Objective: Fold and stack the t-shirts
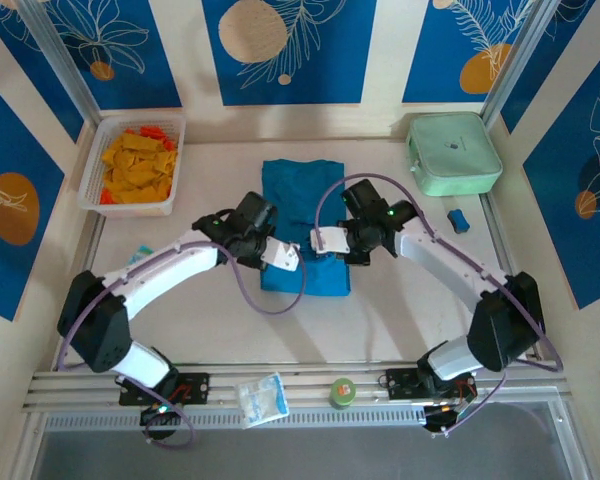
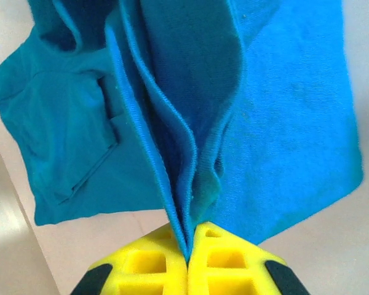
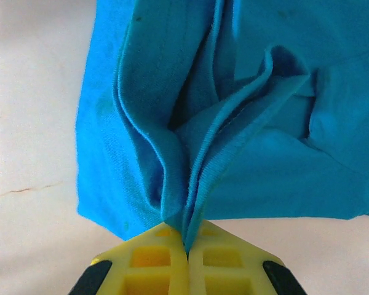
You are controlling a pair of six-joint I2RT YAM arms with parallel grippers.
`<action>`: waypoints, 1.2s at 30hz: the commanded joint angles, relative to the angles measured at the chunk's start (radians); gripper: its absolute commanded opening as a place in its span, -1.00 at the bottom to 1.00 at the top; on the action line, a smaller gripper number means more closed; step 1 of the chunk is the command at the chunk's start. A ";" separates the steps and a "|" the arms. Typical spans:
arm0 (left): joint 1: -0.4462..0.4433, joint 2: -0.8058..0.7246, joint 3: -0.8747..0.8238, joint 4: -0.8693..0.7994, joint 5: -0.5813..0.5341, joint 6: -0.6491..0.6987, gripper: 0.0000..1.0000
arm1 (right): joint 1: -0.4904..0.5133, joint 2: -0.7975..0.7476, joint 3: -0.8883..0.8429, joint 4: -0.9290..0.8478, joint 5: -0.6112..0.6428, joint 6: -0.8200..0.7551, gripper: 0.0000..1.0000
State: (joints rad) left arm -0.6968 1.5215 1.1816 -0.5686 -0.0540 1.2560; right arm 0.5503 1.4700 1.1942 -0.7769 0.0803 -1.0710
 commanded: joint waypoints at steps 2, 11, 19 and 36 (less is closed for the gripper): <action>0.035 0.072 0.056 0.076 0.005 0.030 -1.00 | -0.024 0.082 0.069 0.056 0.016 -0.013 -1.00; 0.090 0.218 0.080 0.168 -0.014 -0.010 -1.00 | -0.068 0.250 0.120 0.131 0.060 0.056 -1.00; 0.119 0.345 0.112 0.231 -0.050 -0.058 -0.69 | -0.092 0.393 0.162 0.240 0.125 0.203 -0.89; 0.146 0.233 0.040 0.582 -0.138 -0.204 0.36 | -0.125 0.274 0.118 0.444 0.167 0.365 0.04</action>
State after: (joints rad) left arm -0.5709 1.8469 1.2449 -0.0845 -0.1745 1.1099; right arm 0.4362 1.8595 1.3258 -0.3634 0.2867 -0.7254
